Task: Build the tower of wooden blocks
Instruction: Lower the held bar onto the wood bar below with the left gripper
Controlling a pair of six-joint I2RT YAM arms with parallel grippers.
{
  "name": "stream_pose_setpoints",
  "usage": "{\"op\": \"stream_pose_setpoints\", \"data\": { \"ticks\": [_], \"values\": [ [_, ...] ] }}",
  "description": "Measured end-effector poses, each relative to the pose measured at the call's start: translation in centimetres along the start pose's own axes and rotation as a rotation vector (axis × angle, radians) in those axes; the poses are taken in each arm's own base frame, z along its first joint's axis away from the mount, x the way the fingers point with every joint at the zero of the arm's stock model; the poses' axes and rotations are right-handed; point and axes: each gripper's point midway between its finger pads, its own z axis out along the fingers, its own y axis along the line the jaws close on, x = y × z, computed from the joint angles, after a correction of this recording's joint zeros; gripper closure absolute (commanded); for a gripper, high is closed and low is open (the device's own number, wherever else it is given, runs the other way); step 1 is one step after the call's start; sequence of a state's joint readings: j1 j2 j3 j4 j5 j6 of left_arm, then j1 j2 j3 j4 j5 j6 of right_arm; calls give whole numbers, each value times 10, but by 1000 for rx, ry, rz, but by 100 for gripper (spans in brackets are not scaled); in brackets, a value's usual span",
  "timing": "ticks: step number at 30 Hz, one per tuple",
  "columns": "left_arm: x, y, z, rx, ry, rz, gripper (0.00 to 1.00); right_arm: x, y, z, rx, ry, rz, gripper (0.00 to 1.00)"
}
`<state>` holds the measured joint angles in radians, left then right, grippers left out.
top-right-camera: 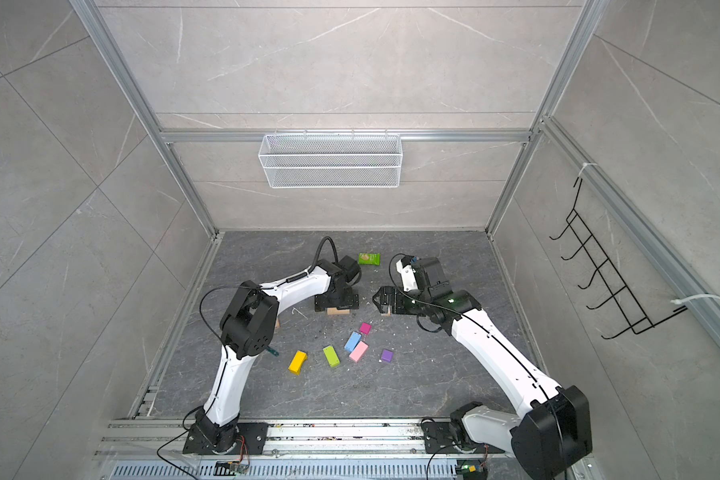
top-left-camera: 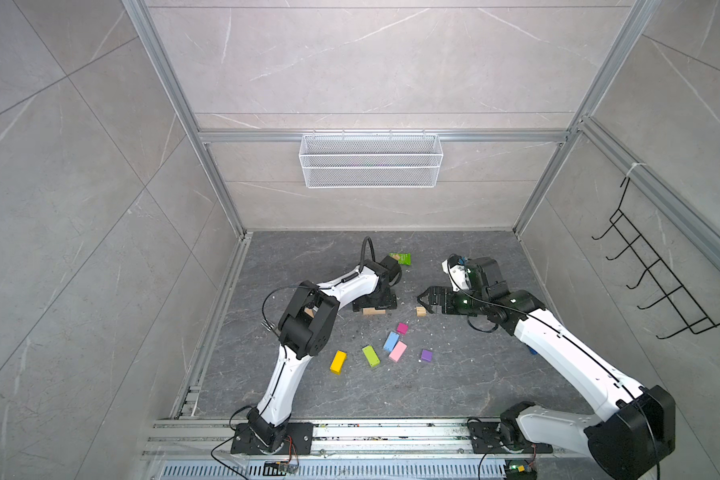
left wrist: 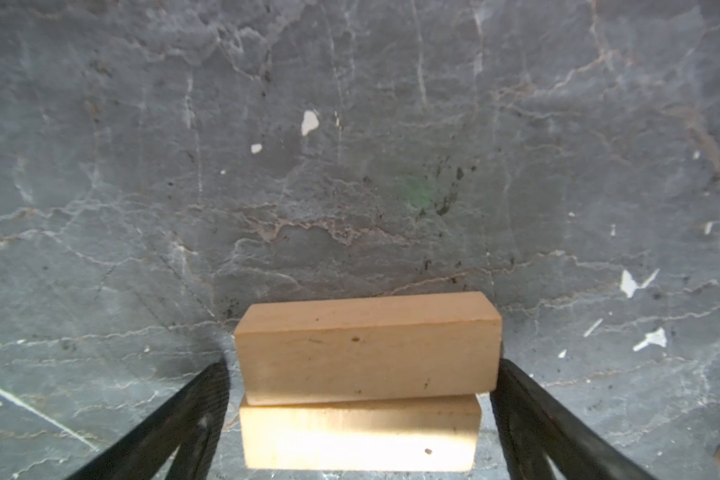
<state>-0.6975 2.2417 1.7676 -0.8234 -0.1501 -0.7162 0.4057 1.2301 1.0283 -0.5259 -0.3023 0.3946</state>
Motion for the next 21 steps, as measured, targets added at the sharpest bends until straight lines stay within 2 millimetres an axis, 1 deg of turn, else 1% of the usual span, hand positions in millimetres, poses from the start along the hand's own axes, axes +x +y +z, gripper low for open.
{"op": "stream_pose_setpoints", "data": {
  "ticks": [7,21],
  "values": [
    [-5,2,1,-1,-5,-17,12,0,0,0,1,1,-3,1],
    [-6,3,1,-2,-7,-8,19,0,0,0,1,1,-3,1]
  ]
}}
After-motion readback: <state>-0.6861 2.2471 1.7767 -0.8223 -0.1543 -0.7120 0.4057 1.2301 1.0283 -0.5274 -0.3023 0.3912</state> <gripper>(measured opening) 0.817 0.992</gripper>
